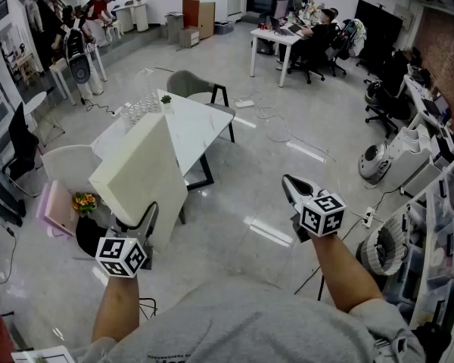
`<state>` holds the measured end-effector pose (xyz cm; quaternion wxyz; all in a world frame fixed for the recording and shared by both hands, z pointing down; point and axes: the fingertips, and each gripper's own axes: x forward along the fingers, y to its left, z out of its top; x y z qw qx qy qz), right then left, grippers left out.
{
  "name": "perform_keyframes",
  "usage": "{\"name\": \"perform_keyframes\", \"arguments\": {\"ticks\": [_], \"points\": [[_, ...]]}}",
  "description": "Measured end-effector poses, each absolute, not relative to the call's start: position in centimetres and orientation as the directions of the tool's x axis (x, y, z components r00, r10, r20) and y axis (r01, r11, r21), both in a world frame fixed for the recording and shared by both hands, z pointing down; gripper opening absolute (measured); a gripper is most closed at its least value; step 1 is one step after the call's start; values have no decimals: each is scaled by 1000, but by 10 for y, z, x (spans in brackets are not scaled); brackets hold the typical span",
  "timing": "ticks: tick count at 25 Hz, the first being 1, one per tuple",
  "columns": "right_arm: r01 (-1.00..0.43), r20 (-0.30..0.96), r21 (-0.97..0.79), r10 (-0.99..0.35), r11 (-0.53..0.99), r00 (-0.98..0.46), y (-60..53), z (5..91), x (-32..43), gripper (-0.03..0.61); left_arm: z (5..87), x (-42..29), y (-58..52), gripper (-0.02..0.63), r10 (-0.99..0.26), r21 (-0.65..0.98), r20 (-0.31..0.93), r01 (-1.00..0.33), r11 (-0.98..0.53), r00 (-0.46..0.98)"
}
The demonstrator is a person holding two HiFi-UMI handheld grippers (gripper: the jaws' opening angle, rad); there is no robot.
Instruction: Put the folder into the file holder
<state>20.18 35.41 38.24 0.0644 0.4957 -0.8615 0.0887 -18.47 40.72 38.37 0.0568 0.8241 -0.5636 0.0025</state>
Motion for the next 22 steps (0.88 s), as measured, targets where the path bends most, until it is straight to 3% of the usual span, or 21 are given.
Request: {"name": "perform_keyframes", "arguments": {"ticks": [22], "points": [[-873, 167, -126, -857, 472, -487, 333, 374, 258, 3, 381, -136, 393, 348, -938, 96, 68, -939, -332, 339]]}}
